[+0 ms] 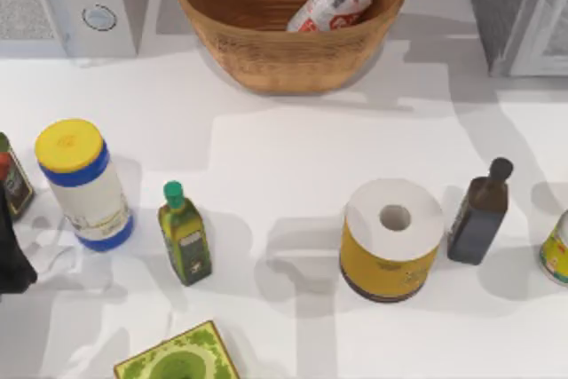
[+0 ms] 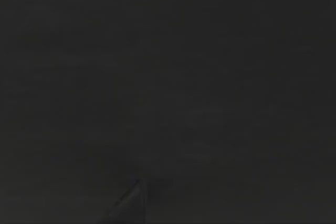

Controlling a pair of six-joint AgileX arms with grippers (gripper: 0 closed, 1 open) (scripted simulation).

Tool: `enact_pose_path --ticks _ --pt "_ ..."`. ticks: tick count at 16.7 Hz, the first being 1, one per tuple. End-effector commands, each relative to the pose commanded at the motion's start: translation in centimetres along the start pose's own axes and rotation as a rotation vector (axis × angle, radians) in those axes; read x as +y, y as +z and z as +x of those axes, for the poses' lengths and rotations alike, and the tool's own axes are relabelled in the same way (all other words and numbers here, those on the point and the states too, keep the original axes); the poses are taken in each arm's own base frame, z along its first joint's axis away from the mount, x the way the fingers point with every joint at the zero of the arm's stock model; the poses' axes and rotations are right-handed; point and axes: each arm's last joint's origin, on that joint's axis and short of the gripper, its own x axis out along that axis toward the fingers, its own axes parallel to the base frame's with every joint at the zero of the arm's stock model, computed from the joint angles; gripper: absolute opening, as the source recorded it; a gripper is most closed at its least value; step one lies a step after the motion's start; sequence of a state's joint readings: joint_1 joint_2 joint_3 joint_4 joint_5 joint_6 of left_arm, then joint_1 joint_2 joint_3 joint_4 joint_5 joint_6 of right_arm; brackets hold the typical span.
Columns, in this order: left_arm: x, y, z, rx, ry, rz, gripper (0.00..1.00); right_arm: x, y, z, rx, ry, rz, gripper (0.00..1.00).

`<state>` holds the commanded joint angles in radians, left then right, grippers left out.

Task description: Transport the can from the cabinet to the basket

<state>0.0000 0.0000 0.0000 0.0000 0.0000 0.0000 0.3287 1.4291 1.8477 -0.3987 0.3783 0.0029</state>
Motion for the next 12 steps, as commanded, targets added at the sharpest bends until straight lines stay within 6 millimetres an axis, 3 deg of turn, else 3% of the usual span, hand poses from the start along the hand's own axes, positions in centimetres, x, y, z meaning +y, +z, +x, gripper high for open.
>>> enact_pose_path --ticks 6,9,12 --pt "0.0 0.0 0.0 0.000 0.000 0.000 1.00 -0.4 0.2 -1.4 -0.019 0.011 0.006 1.00" --pt "0.0 0.0 0.0 0.000 0.000 0.000 1.00 -2.0 -0.5 -3.9 -0.043 0.016 0.014 1.00" --pt "0.0 0.0 0.0 0.000 0.000 0.000 1.00 -3.8 -2.4 -7.0 -0.060 0.019 0.018 1.00"
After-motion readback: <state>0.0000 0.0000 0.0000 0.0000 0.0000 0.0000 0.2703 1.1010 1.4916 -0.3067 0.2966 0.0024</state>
